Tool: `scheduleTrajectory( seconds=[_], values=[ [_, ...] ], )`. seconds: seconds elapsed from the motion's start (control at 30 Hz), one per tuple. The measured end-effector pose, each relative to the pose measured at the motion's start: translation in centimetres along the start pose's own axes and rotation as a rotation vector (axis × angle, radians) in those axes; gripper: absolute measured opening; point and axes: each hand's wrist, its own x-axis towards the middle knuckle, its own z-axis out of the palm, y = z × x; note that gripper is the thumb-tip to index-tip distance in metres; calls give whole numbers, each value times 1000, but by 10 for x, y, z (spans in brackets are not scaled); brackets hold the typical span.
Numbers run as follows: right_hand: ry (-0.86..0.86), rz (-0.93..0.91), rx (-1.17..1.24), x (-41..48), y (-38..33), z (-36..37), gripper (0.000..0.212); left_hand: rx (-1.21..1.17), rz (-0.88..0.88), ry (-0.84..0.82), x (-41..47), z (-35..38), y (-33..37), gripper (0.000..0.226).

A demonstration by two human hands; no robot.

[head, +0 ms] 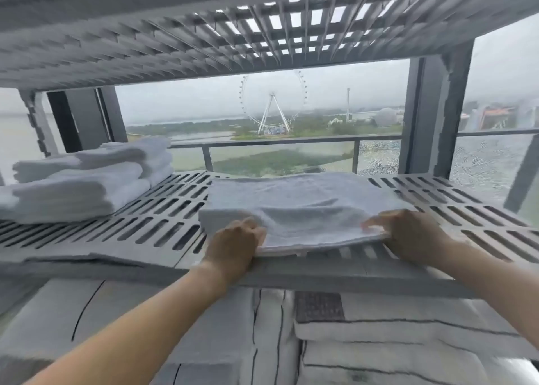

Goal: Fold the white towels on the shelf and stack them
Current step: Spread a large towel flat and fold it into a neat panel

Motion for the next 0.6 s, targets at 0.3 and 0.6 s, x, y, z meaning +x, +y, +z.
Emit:
scheduleTrajectory(
  seconds=[0.3, 0.6],
  values=[
    [98, -32, 155, -53, -46, -23, 12, -93, -104, -24, -65, -31, -6, 44],
    [-168, 1, 255, -64, -62, -39, 35, -222, -147, -208, -85, -33, -9, 50]
  ],
)
